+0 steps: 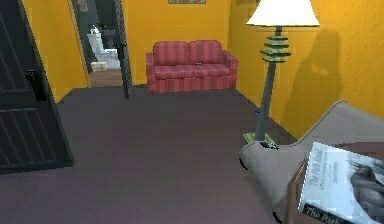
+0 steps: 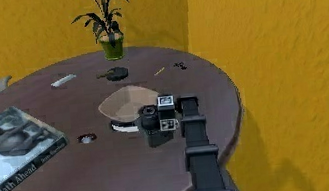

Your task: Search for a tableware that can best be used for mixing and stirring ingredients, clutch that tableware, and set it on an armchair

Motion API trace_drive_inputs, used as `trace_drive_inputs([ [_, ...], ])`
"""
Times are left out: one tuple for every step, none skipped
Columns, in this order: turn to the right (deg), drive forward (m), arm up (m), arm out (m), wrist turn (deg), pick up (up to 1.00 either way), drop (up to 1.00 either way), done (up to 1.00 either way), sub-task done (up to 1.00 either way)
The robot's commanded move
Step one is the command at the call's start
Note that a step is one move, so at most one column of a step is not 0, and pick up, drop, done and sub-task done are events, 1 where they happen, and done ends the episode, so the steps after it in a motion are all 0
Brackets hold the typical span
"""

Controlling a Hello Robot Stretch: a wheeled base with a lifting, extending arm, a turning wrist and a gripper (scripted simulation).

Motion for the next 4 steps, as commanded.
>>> trace_drive_inputs([
  [0.0, 0.00, 0.12, 0.00, 0.0, 0.00, 0.00, 0.00, 0.00],
  [0.0, 0.00, 0.00, 0.00, -45.0, 0.00, 0.00, 0.00, 0.00],
  [0.0, 0.00, 0.00, 0.00, -45.0, 0.00, 0.00, 0.00, 0.00],
  [0.0, 0.00, 0.00, 0.00, -12.0, 0.00, 0.00, 0.00, 0.00],
])
